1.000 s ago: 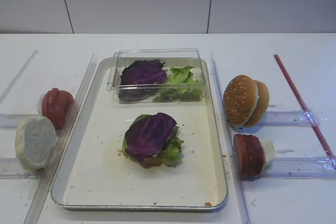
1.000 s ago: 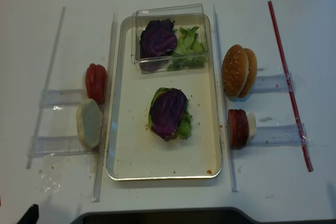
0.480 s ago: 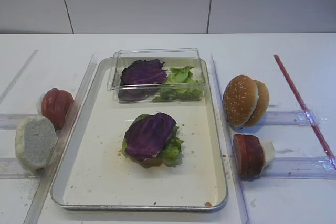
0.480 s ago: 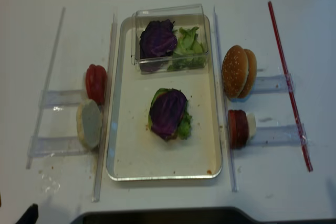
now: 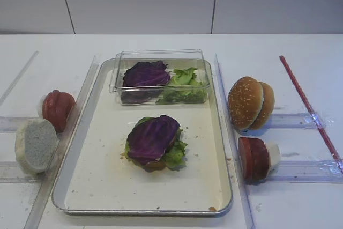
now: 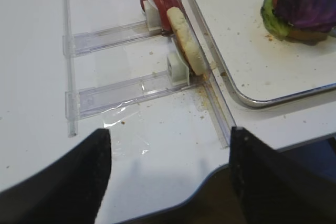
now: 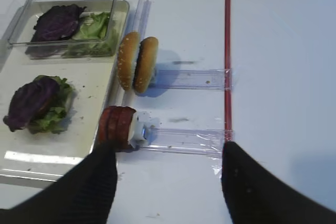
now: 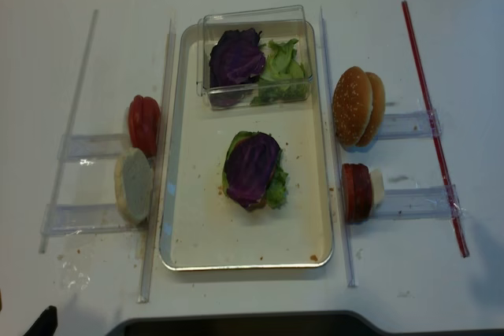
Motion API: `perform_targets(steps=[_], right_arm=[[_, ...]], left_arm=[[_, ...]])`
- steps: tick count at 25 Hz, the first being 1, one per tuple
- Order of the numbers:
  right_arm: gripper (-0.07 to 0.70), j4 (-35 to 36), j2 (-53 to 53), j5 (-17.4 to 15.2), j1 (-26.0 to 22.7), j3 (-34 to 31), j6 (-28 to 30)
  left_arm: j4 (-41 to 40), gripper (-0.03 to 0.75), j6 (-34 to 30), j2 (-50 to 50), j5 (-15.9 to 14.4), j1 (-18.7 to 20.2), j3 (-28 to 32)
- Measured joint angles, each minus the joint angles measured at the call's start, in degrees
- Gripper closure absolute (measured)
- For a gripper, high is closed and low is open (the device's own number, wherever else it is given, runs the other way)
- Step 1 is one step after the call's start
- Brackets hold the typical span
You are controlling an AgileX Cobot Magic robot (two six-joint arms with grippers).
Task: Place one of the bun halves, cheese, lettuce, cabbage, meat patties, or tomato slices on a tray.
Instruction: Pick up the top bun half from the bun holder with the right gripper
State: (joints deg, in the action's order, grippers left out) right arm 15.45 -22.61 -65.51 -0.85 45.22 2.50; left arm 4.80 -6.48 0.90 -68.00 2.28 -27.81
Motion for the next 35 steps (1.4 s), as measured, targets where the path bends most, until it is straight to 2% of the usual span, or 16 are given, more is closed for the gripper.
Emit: perform_targets(steps=[6,13,18,21,35], right_arm=[[0.178,4.44,-11.63,-0.51,0.00,5.00,0.69],[0.178,7.87,-22.94,-3.55,0.00,8.86,3.45],[0.178,14.56,-30.45,-5.59,0.00,10.47,8.11],[0.178,18.32,-35.43,-5.71,0.00,11.76,11.06],[0.178,20.25,-48.78,-5.71,0.00,21.69,14.67]], left_arm=[[-0.26,0.276,0.00,0.00,0.00,0.00,0.00],[-0.37,0.276,0.04,0.00,0.00,0.00,0.00],[-2.28,0.276,4.38,0.00,0.00,0.00,0.00],[-2.92,0.276,5.63,0.00,0.00,0.00,0.00],[-2.92,0.276,5.41,0.00,0.00,0.00,0.00]])
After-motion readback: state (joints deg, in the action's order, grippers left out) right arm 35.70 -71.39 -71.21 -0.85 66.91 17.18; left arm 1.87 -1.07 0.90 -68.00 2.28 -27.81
